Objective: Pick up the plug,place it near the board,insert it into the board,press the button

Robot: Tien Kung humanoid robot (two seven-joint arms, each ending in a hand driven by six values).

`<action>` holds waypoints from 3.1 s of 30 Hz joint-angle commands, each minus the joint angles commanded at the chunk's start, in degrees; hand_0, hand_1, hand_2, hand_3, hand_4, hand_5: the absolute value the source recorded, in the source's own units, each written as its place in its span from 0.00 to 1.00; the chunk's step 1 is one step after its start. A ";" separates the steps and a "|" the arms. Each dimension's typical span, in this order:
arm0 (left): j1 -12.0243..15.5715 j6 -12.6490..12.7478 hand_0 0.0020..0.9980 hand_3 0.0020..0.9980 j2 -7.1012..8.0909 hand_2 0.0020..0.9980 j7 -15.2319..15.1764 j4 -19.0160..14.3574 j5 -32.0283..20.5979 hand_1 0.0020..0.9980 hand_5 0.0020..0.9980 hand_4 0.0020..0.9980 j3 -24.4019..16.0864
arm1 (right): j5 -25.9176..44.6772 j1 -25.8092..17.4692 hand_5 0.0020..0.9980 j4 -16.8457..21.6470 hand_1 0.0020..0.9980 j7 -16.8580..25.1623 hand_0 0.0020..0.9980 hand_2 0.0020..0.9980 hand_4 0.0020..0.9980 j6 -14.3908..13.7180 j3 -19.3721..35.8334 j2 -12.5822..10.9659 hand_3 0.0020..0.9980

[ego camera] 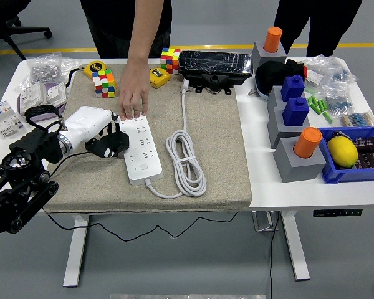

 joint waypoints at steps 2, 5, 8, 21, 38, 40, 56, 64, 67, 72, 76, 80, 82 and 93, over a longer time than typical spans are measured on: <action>-0.04 0.04 0.29 0.42 0.02 0.38 -0.04 0.09 -0.18 0.40 0.03 0.67 -0.01 | 0.10 0.00 1.00 0.00 0.81 0.08 0.83 0.78 1.00 -0.01 -0.07 0.00 0.81; -0.04 0.09 0.29 0.42 0.00 0.38 -0.11 0.21 -0.45 0.40 0.03 0.67 -0.01 | 0.11 -0.02 1.00 0.00 0.81 0.14 0.83 0.78 1.00 -0.03 -0.07 -0.01 0.81; -0.05 0.05 0.29 0.42 -0.07 0.38 -0.14 0.35 -0.62 0.40 0.04 0.66 0.06 | 0.05 -0.08 1.00 0.00 0.81 0.10 0.83 0.78 1.00 -0.02 0.00 0.00 0.81; -0.08 0.05 0.29 0.32 0.01 0.32 -0.22 0.73 -1.11 0.38 0.04 0.66 0.33 | 0.53 -0.15 1.00 0.00 0.81 0.08 0.83 0.78 1.00 0.08 -0.33 -0.04 0.82; -0.27 0.58 0.31 0.52 0.05 0.49 -0.37 1.06 -1.41 0.49 0.05 0.67 0.08 | 0.63 0.07 1.00 0.00 0.81 0.06 0.83 0.78 1.00 0.22 -0.38 -0.10 0.82; -0.28 0.61 0.31 0.52 0.03 0.49 -0.37 1.01 -1.41 0.49 0.05 0.67 0.11 | 0.65 0.08 1.00 0.00 0.81 0.07 0.83 0.78 1.00 0.22 -0.40 -0.13 0.82; -0.38 0.44 0.31 0.51 -0.17 0.48 -0.26 1.13 -1.42 0.48 0.04 0.68 0.71 | 0.72 0.19 1.00 0.00 0.80 0.11 0.83 0.78 1.00 0.19 -0.40 -0.16 0.82; -0.50 0.44 0.31 0.51 -0.17 0.48 -0.24 1.24 -1.57 0.48 0.05 0.70 0.62 | 0.74 0.16 1.00 0.00 0.80 0.06 0.83 0.78 1.00 0.20 -0.39 -0.22 0.81; -0.50 0.31 0.32 0.54 -0.20 0.54 -0.19 1.28 -1.65 0.50 0.05 0.73 0.61 | 0.78 0.18 1.00 0.00 0.80 0.08 0.83 0.78 1.00 0.20 -0.41 -0.22 0.81; -0.44 0.24 0.38 0.56 -0.21 0.58 -0.16 1.31 -1.77 0.59 0.06 0.76 0.69 | 0.81 0.17 1.00 0.00 0.80 0.13 0.83 0.78 1.00 0.20 -0.45 -0.19 0.81; -0.48 0.12 0.38 0.56 -0.16 0.58 -0.08 1.34 -1.76 0.59 0.06 0.76 0.66 | 0.81 0.12 1.00 0.00 0.80 0.07 0.83 0.78 1.00 0.19 -0.44 -0.19 0.81; -0.48 0.09 0.47 0.59 -0.13 0.62 -0.04 1.40 -1.87 0.69 0.07 0.78 0.73 | 1.01 0.05 1.00 0.00 0.80 0.03 0.83 0.78 1.00 0.25 -0.56 -0.20 0.81; -0.45 0.10 0.47 0.59 -0.15 0.62 0.00 1.39 -1.87 0.69 0.07 0.78 0.74 | 1.01 0.03 1.00 0.00 0.80 0.06 0.83 0.78 1.00 0.26 -0.56 -0.20 0.81; -0.28 -0.71 0.59 0.64 0.13 0.73 0.38 0.78 -2.87 0.76 0.11 0.89 0.87 | 0.72 -0.10 1.00 0.00 0.80 0.01 0.83 0.77 1.00 0.23 -0.32 -0.18 0.81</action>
